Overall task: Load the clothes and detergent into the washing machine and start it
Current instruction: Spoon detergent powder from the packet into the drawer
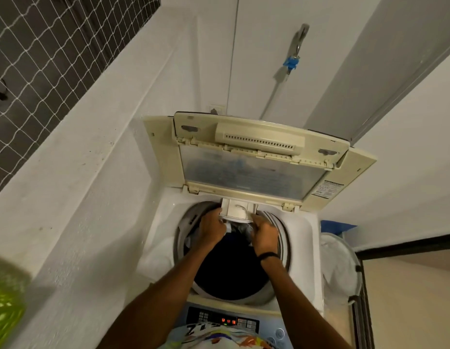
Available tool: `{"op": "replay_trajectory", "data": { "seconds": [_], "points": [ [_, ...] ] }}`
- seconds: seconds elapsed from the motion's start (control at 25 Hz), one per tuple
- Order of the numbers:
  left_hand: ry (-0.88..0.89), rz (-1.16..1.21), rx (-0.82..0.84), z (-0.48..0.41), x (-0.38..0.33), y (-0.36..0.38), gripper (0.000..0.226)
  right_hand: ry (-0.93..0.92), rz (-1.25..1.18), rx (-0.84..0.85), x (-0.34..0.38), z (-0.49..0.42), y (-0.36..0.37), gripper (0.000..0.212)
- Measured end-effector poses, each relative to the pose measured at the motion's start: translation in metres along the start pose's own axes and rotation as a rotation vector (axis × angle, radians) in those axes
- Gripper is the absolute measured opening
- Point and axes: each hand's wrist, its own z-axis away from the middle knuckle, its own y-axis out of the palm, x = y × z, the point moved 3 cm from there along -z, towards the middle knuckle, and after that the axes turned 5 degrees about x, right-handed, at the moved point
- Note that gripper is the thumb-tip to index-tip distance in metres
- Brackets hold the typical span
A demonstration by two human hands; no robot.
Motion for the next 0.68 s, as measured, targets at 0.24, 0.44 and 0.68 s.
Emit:
{"op": "replay_trajectory", "data": {
  "seconds": [0.24, 0.44, 0.68],
  "points": [
    [-0.015, 0.044, -0.014, 0.003, 0.002, -0.004, 0.045, -0.051, 0.001, -0.094, 0.000, -0.001, 0.003, 0.043],
    [0.023, 0.140, -0.091, 0.015, 0.002, -0.021, 0.042, 0.315, -0.705, -0.165, -0.010, -0.007, -0.003, 0.021],
    [0.100, 0.219, -0.260, 0.054, -0.006, -0.063, 0.037, 0.295, -1.363, 0.002, 0.017, 0.010, -0.016, 0.014]
  ]
}}
